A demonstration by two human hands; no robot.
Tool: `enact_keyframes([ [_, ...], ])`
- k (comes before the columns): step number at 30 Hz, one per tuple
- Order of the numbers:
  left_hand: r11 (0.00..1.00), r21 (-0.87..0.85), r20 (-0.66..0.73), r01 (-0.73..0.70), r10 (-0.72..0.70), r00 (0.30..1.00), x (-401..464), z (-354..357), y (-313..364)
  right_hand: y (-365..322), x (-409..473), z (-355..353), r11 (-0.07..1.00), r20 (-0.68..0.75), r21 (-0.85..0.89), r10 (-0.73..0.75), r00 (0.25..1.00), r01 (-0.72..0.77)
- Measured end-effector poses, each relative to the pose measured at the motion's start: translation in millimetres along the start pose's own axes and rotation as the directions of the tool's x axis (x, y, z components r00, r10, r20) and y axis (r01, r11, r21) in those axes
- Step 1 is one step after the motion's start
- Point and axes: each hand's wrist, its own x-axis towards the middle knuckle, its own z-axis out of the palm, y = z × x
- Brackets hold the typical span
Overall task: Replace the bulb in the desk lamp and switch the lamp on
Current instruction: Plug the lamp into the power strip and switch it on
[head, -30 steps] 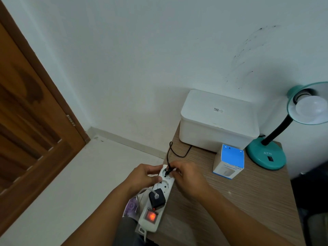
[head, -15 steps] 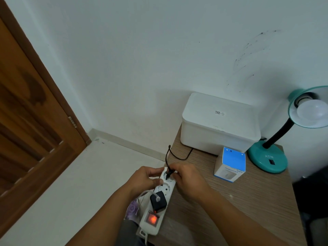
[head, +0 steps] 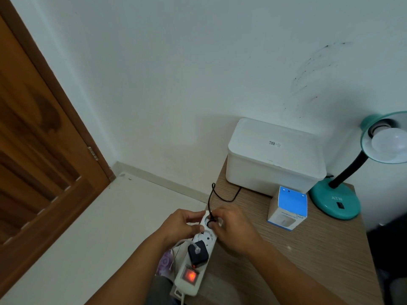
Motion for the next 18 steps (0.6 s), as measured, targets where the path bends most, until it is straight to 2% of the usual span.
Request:
enact_keyframes([
  [6,0.999,0.050,0.024,-0.003,0.001,1.000,-0.9,-2.0,1.2,1.0,2.1,2.7,0.996,-0.015,0.066,0.056,0.998,-0.055],
  [14,1.000,0.024,0.015,0.006,-0.006,1.000,-2.2,-1.9,2.5,0.9,2.5,10.2,0.990,0.009,0.101,0.097,0.995,-0.098],
  [18,0.995,0.101,-0.017,0.009,-0.007,1.000,-2.6,-1.4,6.8,-1.8,-0.8,8.2,0.988,0.013,0.115,0.104,0.994,-0.105],
])
